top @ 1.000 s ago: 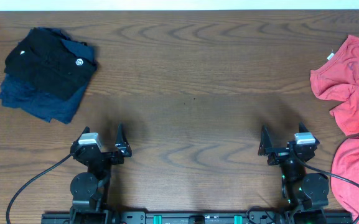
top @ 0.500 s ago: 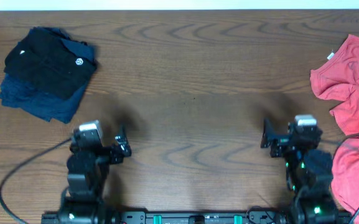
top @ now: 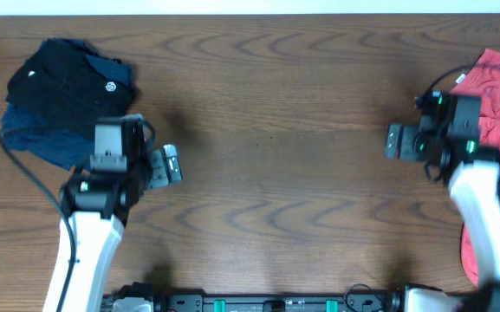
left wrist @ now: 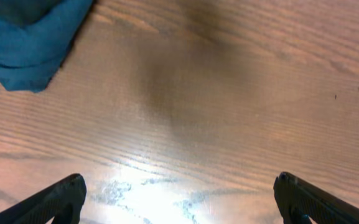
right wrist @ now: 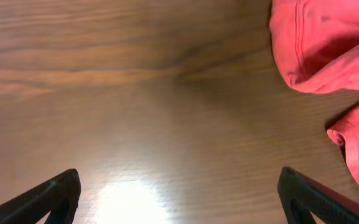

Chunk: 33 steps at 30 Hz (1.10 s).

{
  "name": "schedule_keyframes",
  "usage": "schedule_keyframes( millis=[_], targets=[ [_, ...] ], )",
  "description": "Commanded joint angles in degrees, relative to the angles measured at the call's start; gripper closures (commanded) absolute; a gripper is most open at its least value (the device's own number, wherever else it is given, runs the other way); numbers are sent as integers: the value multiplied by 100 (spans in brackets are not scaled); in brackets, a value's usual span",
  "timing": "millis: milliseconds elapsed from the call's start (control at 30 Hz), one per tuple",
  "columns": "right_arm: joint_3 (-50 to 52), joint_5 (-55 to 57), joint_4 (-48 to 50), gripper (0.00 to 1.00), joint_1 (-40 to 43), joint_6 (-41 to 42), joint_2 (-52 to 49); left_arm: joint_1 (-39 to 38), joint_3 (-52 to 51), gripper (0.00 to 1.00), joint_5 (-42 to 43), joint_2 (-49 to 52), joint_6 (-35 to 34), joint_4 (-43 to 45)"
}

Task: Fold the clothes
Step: 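Reach right gripper to the coral shirt and drag it to table center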

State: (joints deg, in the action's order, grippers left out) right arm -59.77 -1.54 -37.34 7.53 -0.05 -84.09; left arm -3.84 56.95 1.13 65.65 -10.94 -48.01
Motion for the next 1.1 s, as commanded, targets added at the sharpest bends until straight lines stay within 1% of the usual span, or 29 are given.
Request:
schedule_keyframes(
  millis=[0,100,200,233,333,367,567,800,833,867,933,1000,1033,1067],
  targets=[
    [-708,-221,26,1,216,-85,-748,28,369,2,83,282,-37,-151],
    [-833,-190,595,1,264,-87,-1086,28,372,2,142,291,-35,-79],
    [-835,262,1482,8,297,-83,-1375,28,372,2,144,284,-37,-37],
    [-833,374,1753,8,304,-85,-1480,28,372,2,144,284,-37,-37],
    [-833,638,2282,1,310,-107,-1829,28,372,2,144,284,-37,-46],
    [-835,730,2455,1,334,-186,-2037,28,372,2,144,284,-37,-42],
    [-835,1257,2745,5,597,-74,-2774,28,372,2,144,284,-37,-81],
    [-833,1851,2730,9,1141,44,-3217,28,372,2,144,284,-37,-149],
    [-833,1849,2723,12,1226,44,-3230,28,372,2,144,284,-37,-146],
    [-833,1829,2697,18,1294,46,-3230,28,372,2,144,284,-37,-149],
    [-833,1696,2618,43,1408,44,-3230,28,372,2,144,284,-37,-146],
    [-833,1377,2507,75,1460,37,-3230,28,372,2,144,284,-37,-142],
    [-833,1241,2448,89,1462,37,-3230,28,372,2,144,284,-37,-142],
    [-833,1034,2398,97,1453,37,-3230,28,372,2,144,282,-37,-142]
  ],
)
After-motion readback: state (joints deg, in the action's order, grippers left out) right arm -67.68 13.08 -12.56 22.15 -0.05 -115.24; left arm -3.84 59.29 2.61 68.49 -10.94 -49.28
